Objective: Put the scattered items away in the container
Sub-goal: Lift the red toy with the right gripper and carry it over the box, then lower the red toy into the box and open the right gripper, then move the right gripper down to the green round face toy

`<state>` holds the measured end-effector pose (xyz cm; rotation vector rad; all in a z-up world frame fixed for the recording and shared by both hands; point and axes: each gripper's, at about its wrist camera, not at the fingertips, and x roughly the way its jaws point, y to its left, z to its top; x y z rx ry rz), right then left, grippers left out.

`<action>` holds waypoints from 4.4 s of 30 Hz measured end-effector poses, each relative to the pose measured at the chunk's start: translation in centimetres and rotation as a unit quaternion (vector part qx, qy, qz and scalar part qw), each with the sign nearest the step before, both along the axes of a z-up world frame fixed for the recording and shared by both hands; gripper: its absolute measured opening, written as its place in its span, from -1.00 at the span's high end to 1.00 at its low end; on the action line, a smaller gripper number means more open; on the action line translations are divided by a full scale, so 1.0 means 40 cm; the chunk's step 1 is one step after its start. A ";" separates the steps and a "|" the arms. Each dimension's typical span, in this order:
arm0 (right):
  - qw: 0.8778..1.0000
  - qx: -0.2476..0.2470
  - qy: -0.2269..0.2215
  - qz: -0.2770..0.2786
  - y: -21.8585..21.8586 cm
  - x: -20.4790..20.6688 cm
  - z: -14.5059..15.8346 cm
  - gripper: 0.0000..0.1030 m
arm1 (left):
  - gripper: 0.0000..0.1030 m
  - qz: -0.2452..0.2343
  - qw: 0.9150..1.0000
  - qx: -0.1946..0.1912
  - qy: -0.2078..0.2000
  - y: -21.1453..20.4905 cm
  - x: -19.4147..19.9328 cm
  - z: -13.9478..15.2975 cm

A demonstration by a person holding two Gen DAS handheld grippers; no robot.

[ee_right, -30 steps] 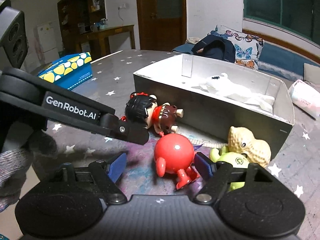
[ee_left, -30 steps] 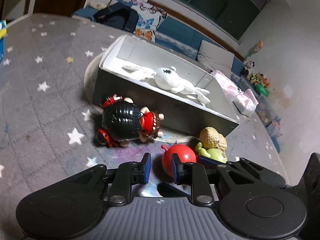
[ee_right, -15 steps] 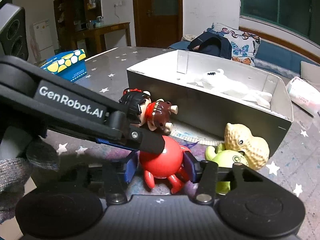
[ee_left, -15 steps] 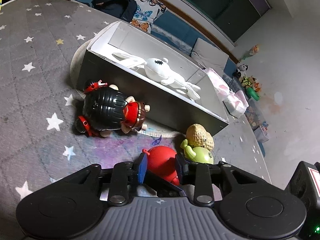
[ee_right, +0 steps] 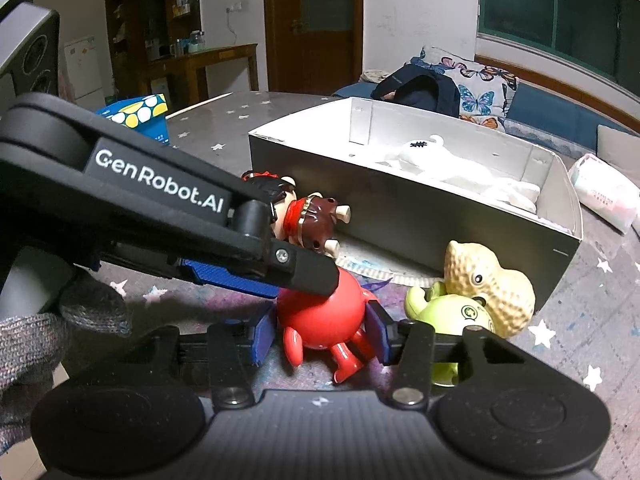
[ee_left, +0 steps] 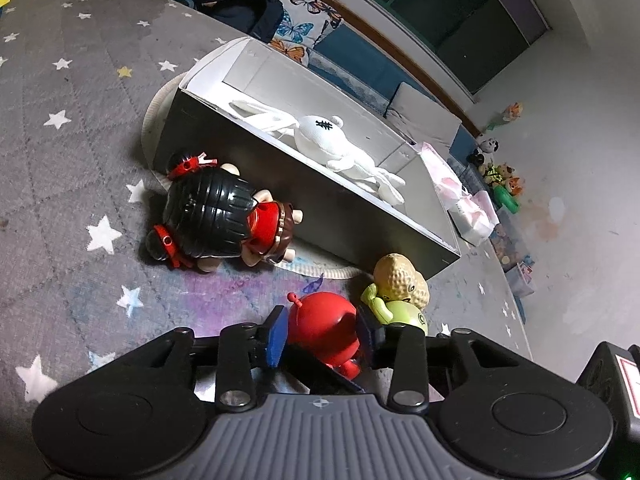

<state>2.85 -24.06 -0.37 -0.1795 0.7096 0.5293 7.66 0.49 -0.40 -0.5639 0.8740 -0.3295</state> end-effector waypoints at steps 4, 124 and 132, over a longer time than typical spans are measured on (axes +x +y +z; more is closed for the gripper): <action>1.000 -0.006 -0.005 0.000 0.005 -0.002 -0.003 0.05 | 0.15 0.006 1.000 -0.005 0.002 0.000 0.003 -0.006; 0.997 0.023 -0.040 -0.069 -0.212 -0.012 0.089 -0.25 | 0.20 -0.045 0.997 0.014 -0.061 -0.120 0.083 0.092; 0.996 0.034 0.004 -0.084 -0.216 -0.013 0.001 -0.23 | 0.20 -0.046 0.999 -0.008 -0.022 -0.119 0.067 0.027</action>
